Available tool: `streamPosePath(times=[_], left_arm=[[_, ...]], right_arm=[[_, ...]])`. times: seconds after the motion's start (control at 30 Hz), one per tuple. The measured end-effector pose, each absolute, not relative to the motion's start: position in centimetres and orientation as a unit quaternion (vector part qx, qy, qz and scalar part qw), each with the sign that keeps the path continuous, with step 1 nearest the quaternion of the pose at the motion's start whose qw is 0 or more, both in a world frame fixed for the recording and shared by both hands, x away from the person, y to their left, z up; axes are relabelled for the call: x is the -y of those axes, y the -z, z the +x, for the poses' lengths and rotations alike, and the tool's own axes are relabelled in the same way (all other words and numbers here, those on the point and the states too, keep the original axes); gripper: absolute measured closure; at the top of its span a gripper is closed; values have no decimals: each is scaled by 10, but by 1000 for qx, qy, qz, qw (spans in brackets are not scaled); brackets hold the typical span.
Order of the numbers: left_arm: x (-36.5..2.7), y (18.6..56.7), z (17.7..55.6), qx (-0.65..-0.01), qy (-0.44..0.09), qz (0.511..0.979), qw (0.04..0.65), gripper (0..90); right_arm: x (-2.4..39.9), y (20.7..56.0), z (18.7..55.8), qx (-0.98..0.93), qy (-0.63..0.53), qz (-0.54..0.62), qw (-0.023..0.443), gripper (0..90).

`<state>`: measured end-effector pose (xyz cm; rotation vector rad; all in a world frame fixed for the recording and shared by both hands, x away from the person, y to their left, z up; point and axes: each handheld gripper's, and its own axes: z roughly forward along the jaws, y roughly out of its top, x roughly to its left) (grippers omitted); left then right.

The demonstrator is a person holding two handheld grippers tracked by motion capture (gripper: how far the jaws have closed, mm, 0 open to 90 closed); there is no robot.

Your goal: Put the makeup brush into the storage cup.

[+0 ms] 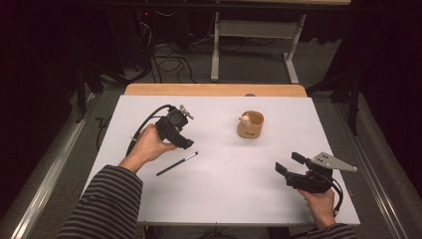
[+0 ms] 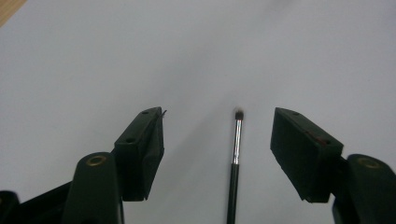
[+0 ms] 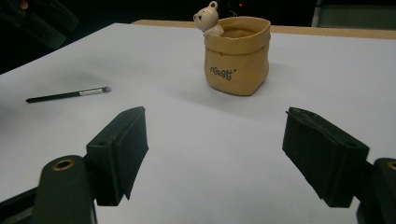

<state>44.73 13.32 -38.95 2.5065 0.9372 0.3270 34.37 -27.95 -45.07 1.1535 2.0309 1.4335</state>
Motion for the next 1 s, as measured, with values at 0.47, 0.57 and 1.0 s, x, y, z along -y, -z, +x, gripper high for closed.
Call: streamPosePath(times=[0.47, 0.57, 1.0], left_arm=[[-134, 394, 449, -329, -97, 924, 168, 418], [-133, 397, 450, -331, -88, 927, 155, 435], [-129, 406, 454, -325, -63, 934, 132, 463]], right_arm=[[280, 450, 343, -726, -512, 412, 202, 241], [280, 450, 343, -725, -513, 412, 202, 241], [280, 451, 343, -725, -513, 414, 200, 242]])
